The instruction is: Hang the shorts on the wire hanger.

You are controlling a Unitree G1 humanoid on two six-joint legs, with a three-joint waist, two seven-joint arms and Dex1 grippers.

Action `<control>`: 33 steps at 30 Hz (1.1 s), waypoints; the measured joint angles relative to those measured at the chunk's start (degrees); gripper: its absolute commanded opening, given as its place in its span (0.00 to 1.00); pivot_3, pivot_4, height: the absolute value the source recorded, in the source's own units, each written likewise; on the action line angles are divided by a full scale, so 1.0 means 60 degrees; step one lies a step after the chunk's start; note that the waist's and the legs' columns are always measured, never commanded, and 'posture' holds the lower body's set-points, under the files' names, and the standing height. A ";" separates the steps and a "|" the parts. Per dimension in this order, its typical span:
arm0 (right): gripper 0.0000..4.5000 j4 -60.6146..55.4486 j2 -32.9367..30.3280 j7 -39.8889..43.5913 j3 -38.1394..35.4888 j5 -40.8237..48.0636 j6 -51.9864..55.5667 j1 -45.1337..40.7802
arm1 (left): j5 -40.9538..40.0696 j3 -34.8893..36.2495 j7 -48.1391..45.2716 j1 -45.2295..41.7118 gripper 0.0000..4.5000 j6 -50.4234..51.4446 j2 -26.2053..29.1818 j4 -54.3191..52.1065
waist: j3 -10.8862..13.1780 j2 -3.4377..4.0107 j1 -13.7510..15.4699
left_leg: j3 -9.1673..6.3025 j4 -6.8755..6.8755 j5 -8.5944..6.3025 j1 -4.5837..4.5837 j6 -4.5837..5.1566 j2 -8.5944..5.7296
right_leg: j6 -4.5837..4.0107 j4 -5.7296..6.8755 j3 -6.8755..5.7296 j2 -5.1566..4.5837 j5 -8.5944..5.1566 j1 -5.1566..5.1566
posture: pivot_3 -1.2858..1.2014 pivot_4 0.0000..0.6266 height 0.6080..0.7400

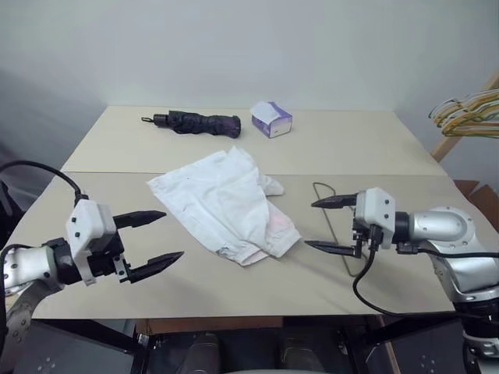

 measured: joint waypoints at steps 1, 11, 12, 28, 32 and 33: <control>0.99 -0.0002 0.0000 0.0000 0.0000 0.0000 0.0000 0.0005 | -0.0012 0.0000 -0.0037 -0.0001 1.00 -0.0007 -0.0006 0.0027 | -0.0001 -0.0001 0.0001 | 0.0000 0.0000 0.0000 0.0000 0.0000 0.0000 | 0.0000 0.0000 -0.0001 0.0000 0.0000 0.0000 | 0.56 0.01 1.00; 0.99 -0.0466 0.0242 -0.0216 0.0080 -0.0064 0.0111 0.0099 | 0.0228 -0.0118 -0.0126 -0.0286 1.00 -0.0094 -0.0011 0.0366 | -0.0001 -0.0002 0.0005 | 0.0000 0.0000 0.0000 0.0000 0.0000 0.0001 | 0.0003 0.0000 -0.0001 0.0001 0.0001 -0.0002 | 0.56 0.02 1.00; 0.99 -0.0571 0.0263 -0.0278 0.0093 -0.0075 0.0117 0.0110 | 0.0229 -0.0120 -0.0124 -0.0325 1.00 -0.0119 -0.0017 0.0365 | -0.0001 -0.0002 0.0004 | 0.0000 0.0000 0.0000 0.0000 0.0000 0.0001 | 0.0003 0.0000 -0.0002 0.0000 0.0000 -0.0002 | 0.56 0.02 1.00; 0.95 -0.0705 0.1661 -0.2069 0.3973 -0.4670 0.1296 -0.0843 | 0.0308 -0.0508 -0.0044 -0.0708 1.00 -0.0220 -0.0193 0.0609 | -0.0021 -0.0013 -0.0208 | 0.0001 0.0000 0.0000 0.0000 -0.0002 0.0000 | -0.0002 0.0014 -0.0004 0.0002 0.0000 -0.0009 | 0.55 0.02 1.00; 0.70 -0.0107 0.1805 -0.2458 0.4579 -0.5915 0.1616 -0.1237 | 0.0338 -0.0513 -0.0069 -0.0759 1.00 -0.0243 -0.0192 0.0702 | -0.0022 -0.0015 -0.0228 | 0.0000 0.0000 0.0000 -0.0003 -0.0002 -0.0001 | 0.0003 0.0013 -0.0006 0.0001 0.0003 -0.0010 | 0.55 0.02 1.00; 0.63 -0.0034 0.1804 -0.2471 0.4579 -0.6067 0.1647 -0.1266 | 0.0340 -0.0513 -0.0076 -0.0758 1.00 -0.0244 -0.0192 0.0708 | -0.0022 -0.0016 -0.0225 | 0.0000 0.0000 0.0000 -0.0002 -0.0002 -0.0001 | 0.0007 0.0014 -0.0008 0.0001 0.0005 -0.0011 | 0.55 0.02 1.00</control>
